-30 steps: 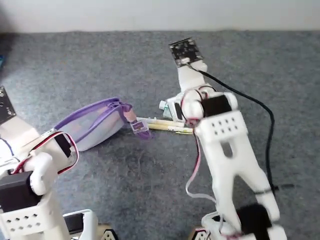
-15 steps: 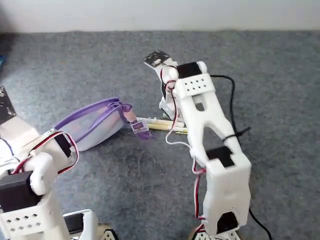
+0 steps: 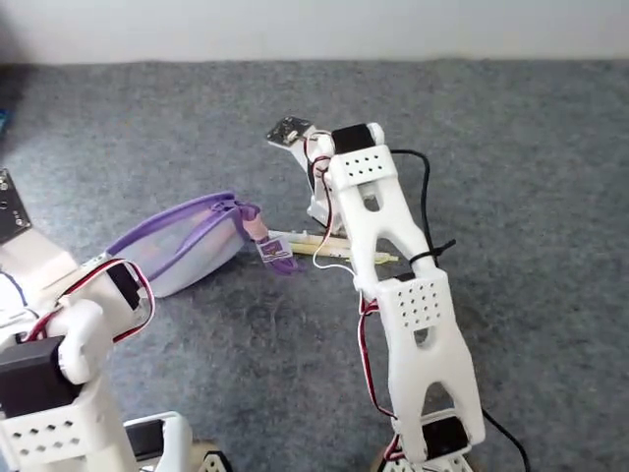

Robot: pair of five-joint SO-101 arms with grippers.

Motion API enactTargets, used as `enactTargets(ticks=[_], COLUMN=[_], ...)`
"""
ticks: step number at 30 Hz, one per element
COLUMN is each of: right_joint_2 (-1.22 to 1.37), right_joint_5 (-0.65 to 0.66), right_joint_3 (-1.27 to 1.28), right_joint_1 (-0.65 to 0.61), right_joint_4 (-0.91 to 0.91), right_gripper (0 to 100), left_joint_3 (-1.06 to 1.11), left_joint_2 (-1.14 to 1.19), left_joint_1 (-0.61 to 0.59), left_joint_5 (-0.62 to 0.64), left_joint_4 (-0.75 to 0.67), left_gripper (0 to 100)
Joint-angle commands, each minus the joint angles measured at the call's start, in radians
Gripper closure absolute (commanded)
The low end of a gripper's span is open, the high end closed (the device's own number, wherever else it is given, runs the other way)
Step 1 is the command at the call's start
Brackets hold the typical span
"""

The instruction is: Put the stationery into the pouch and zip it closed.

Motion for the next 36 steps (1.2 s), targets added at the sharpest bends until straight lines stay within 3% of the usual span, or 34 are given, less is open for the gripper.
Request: enactTargets(ticks=[1,13,22,36], right_joint_2=[0.051,0.257,0.257,0.171], right_joint_5=[0.014,0.014,0.014,0.009], right_joint_3=[-0.129,-0.331,-0.351,-0.526], right_joint_1=[0.005,0.084,0.084,0.094], right_joint_4=[-0.001,0.010,0.073,0.125], right_gripper=[67.6,69.0,98.4,99.1], left_joint_3=[0.007,0.007,0.007,0.007], left_joint_2=[0.005,0.005,0.005,0.005], left_joint_1=[-0.006,-0.006,-0.006,-0.006], left_joint_5=[0.006,0.006,0.008,0.008], left_joint_4=[0.006,0.006,0.006,0.006], left_gripper=[99,99,99,99])
